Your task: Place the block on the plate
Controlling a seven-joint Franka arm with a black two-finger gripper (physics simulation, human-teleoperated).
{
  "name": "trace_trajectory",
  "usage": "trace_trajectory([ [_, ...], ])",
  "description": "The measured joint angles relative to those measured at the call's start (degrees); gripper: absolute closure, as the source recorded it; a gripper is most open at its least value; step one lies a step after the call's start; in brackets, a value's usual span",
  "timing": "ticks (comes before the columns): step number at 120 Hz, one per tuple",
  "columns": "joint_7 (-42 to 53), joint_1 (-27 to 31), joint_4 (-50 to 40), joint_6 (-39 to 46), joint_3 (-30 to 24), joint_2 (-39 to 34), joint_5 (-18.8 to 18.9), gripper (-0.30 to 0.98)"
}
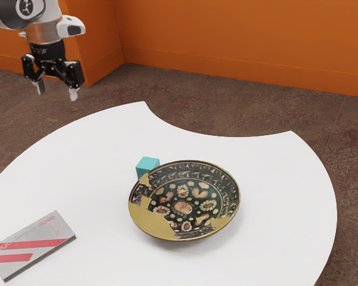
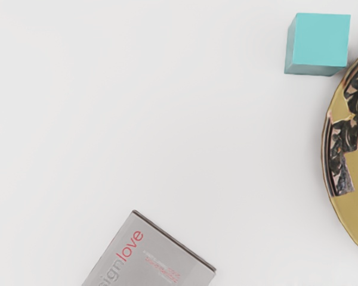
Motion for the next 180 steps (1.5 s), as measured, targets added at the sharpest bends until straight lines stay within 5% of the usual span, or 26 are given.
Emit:
trace_trajectory([
  [44, -2.87, 0.84, -0.10, 4.66, -1.61, 9.95, 0.19, 0.00],
  [105, -8.34, -0.26, 8.29, 22.02, -3.61, 33.39, -8.62, 0.00],
  [180, -15.63, -0.19, 12.36, 31.67, -4.39, 43.94, -9.46, 0.00],
])
